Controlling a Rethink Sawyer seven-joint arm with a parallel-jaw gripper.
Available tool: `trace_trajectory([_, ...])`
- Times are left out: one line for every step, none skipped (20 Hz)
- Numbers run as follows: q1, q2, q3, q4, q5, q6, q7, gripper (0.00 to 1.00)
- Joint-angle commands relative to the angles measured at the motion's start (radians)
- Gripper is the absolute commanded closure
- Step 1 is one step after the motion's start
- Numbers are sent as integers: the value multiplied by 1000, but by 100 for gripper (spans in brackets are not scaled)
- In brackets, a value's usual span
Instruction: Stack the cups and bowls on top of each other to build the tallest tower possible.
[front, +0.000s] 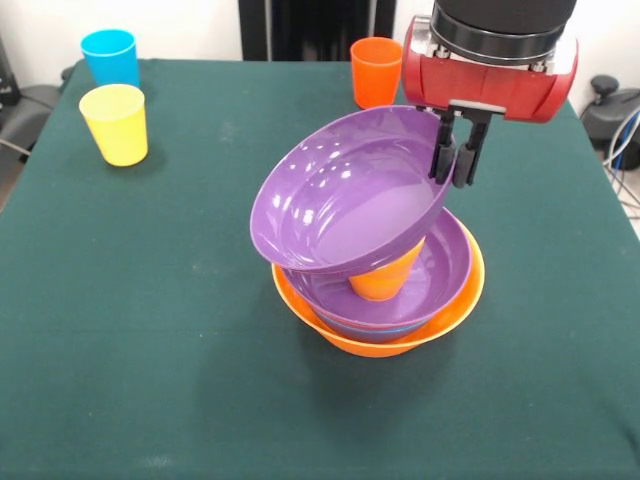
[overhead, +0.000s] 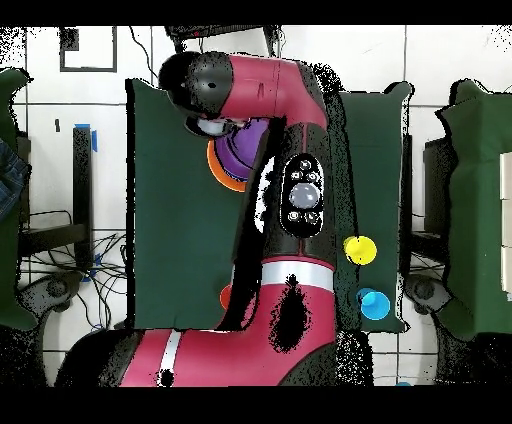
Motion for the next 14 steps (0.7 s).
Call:
trace_trajectory([33, -21, 22, 58, -64, -27, 12, 100])
trace_trajectory([35, -21, 20, 60, -66, -28, 13, 100])
trace_trajectory([37, -20, 17, 60, -70, -30, 11, 100])
trace_trajectory([39, -18, 15, 59, -74, -32, 9, 100])
trace_trajectory([41, -18, 11, 59, -76, -33, 8, 100])
trace_trajectory([43, -9, 9, 42, -79, -24, 7, 100])
trace_trajectory([45, -4, 6, 33, -78, -20, 7, 100])
trace_trajectory([46, 0, 4, 25, -78, -16, 7, 100])
trace_trajectory([48, 2, 2, 23, -78, -17, 8, 100])
trace_trajectory([49, 5, 0, 17, -76, -15, 8, 100])
trace_trajectory([52, 7, -3, 14, -75, -15, 9, 100])
trace_trajectory([54, 8, -4, 14, -74, -17, 11, 100])
trace_trajectory([57, 9, -6, 12, -73, -17, 15, 100])
trace_trajectory([59, 13, -9, 7, -72, -18, 19, 100])
